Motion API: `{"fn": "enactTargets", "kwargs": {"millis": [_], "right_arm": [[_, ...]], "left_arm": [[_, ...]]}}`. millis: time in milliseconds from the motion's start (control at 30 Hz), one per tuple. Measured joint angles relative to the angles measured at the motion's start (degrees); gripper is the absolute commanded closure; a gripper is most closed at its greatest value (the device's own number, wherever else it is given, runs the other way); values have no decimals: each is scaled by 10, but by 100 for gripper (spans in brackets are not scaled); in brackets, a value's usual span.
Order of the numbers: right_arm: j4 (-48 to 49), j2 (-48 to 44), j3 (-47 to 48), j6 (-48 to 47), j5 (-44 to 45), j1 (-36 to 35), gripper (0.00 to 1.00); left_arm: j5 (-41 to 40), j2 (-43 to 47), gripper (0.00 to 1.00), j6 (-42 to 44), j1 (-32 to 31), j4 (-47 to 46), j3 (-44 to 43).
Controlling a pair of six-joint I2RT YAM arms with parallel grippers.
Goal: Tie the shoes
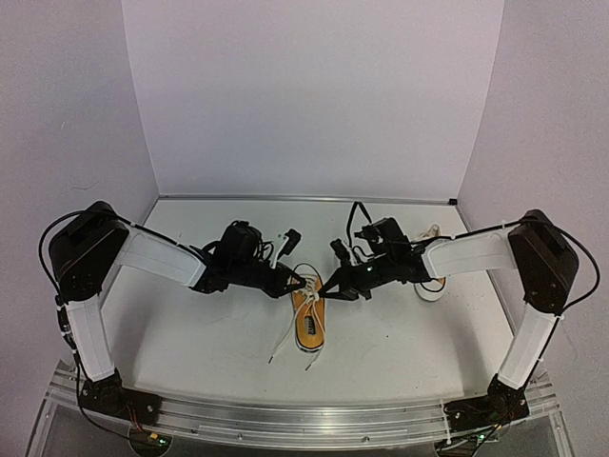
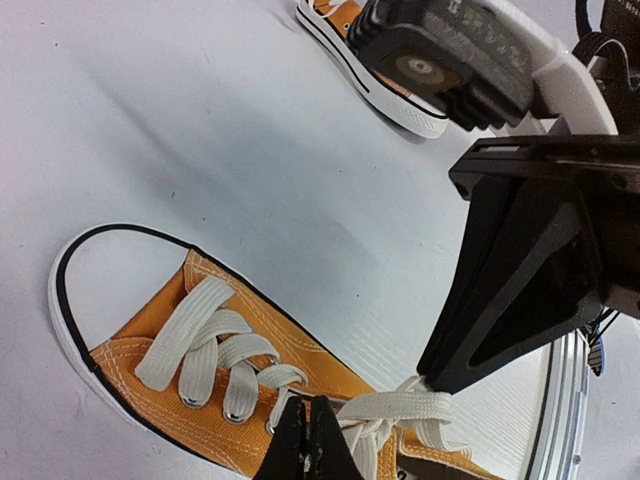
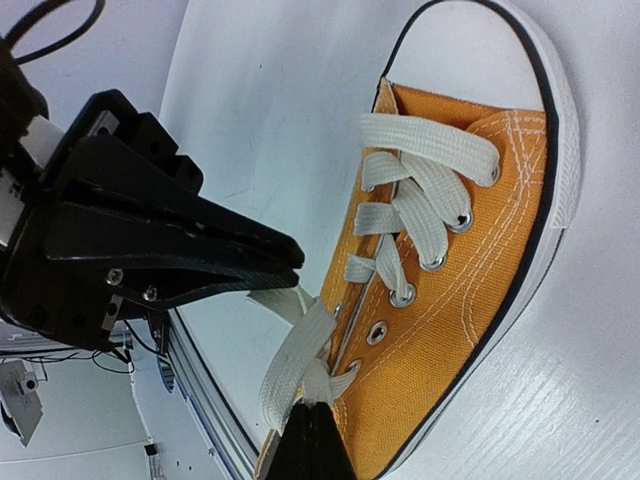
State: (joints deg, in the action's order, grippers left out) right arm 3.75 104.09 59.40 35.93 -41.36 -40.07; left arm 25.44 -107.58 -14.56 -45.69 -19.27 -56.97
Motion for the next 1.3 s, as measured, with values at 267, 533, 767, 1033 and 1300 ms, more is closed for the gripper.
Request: {"fn": "enactTargets", "kwargs": {"millis": [267,533,767,1033,1300], "right_arm": [[-4,-28,-34,8,43,0,100],[-5,-74,-80,17,80,3,100],[-7,-98,-123,18,100,20,100],[-14,-98,-130,14,86,24,74],[-7,-84,-54,8,49,24,46]], "left_arm": [[-23,29,100,9,0,-1,38],[-50,52,100,16,1,4,43],[-63,53,100,21,12,21,46],[-57,52,100,25,15,27,46],[-42,51,100,27,16,27,46]]}}
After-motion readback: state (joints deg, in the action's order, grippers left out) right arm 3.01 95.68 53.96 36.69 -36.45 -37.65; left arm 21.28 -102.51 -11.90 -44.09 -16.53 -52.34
